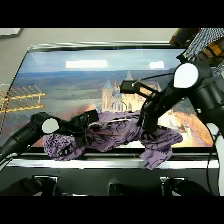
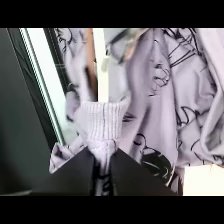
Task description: Fold the clothes and pants, and hang the long-sleeved shirts on hangers.
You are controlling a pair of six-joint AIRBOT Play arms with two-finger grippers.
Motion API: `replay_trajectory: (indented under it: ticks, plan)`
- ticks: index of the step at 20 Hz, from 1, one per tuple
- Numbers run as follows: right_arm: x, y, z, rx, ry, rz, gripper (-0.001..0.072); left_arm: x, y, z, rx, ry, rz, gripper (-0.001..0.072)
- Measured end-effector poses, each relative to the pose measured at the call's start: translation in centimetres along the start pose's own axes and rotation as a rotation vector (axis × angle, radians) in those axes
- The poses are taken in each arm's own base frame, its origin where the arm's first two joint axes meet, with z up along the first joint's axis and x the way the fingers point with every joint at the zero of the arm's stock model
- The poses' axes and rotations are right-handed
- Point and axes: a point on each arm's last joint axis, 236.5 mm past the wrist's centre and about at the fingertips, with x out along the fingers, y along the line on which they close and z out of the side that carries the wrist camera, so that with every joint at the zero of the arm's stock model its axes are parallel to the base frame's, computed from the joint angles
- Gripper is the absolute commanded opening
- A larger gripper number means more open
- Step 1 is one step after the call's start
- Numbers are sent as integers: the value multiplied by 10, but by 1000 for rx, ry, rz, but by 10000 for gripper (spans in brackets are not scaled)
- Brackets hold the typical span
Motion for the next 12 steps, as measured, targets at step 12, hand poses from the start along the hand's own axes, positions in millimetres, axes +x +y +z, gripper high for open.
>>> replay_trajectory:
  ticks: [12]
  plan:
    - [-37, -21, 0, 197, -94, -237, 34, -56, 84, -43, -1038, -299, 87, 690]
